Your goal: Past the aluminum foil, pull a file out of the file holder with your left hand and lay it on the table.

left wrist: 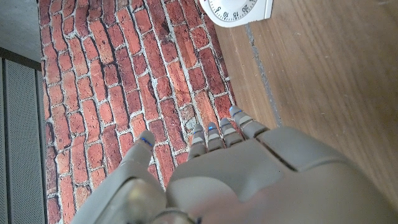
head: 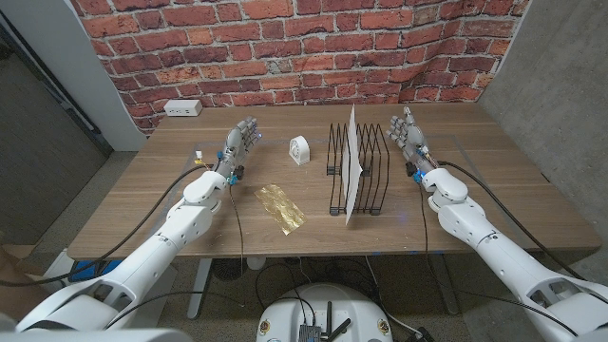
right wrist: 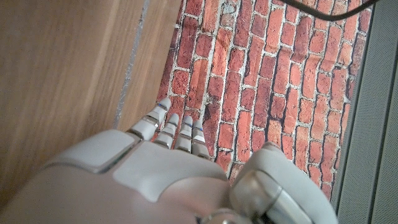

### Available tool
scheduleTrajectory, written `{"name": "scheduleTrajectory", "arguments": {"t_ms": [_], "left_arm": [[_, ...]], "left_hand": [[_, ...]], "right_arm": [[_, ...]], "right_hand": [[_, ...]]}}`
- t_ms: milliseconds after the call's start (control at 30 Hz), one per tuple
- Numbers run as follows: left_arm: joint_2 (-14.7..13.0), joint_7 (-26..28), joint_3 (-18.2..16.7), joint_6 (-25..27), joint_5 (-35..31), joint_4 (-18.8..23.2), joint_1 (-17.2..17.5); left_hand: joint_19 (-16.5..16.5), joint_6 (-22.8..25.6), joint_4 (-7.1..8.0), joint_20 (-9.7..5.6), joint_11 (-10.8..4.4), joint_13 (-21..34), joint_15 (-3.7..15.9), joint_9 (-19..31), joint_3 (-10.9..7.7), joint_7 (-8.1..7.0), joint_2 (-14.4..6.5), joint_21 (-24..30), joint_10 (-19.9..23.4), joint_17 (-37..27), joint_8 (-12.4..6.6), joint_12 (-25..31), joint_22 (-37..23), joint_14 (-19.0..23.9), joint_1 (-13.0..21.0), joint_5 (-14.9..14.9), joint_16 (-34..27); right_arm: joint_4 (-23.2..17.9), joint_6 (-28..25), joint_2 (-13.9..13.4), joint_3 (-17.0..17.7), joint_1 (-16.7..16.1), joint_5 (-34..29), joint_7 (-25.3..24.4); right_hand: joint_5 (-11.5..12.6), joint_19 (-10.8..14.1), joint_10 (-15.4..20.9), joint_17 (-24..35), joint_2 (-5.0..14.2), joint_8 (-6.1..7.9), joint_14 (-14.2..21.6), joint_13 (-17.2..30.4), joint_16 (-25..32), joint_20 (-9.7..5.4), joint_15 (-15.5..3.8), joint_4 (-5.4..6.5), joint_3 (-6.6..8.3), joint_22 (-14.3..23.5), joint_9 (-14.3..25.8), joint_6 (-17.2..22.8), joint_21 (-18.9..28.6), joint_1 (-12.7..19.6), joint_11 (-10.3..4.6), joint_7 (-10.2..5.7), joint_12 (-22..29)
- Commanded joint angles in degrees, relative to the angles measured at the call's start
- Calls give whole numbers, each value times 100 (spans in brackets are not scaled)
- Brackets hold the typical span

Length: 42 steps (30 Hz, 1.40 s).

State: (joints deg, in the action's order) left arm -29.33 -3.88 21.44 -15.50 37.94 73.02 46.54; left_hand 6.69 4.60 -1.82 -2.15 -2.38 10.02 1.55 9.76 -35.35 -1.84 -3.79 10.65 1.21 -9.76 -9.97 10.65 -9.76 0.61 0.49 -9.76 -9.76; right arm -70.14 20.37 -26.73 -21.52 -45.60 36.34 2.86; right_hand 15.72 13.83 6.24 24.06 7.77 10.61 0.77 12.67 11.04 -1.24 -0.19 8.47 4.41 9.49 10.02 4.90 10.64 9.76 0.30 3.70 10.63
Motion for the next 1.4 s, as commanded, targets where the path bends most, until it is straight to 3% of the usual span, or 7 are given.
{"name": "scheduleTrajectory", "arguments": {"t_ms": [33, 633, 1167, 1400], "left_arm": [[-10, 4, 16, 63, -30, -27, -116], [-373, 112, 55, 553, -153, 533, -99], [-759, 457, 43, 908, -449, 1250, 46], [-805, 415, 27, 565, -646, 1248, 62]], "left_hand": [[39, 46, -7, -362, -58, 9, 45, 23, -30, -10, -222, 35, 1, -4, -25, 24, -7, 16, 15, -33, -36], [43, 30, -53, -351, -58, 7, 46, 22, -50, -15, -226, 34, 12, 7, -28, 30, -4, 35, 52, -34, -38], [29, 44, -152, -363, -82, 6, 74, 20, -52, -64, -168, 24, 28, 18, -37, 34, 0, 59, 100, -24, -36], [36, 120, -264, -372, -126, 4, 105, 18, -47, -109, -90, 20, 68, 22, -65, 46, 8, 92, 153, -20, -42]], "right_arm": [[494, 629, 229, -60, 299, -236, 80], [-69, 539, 58, -6, -107, -413, -405], [115, 473, 70, -19, -37, -394, -371], [168, 385, 80, -31, -4, -353, -348]], "right_hand": [[43, 43, 36, 17, 220, 34, 48, 13, 39, 4, 5, 24, 32, 19, 13, 55, 30, 40, 9, -18, 37], [50, 37, 52, -46, 187, 26, 48, -42, 34, 0, -16, -5, 96, 18, 12, 46, 24, 48, 13, -27, 39], [49, 37, 65, -95, 160, 27, 43, -80, 32, -2, -11, -20, 139, 18, 12, 55, 23, 39, 15, -18, 42], [48, 43, 87, -114, 150, 34, 69, -92, 43, 5, 6, -24, 153, 17, 12, 77, 25, 34, 19, -6, 50]]}}
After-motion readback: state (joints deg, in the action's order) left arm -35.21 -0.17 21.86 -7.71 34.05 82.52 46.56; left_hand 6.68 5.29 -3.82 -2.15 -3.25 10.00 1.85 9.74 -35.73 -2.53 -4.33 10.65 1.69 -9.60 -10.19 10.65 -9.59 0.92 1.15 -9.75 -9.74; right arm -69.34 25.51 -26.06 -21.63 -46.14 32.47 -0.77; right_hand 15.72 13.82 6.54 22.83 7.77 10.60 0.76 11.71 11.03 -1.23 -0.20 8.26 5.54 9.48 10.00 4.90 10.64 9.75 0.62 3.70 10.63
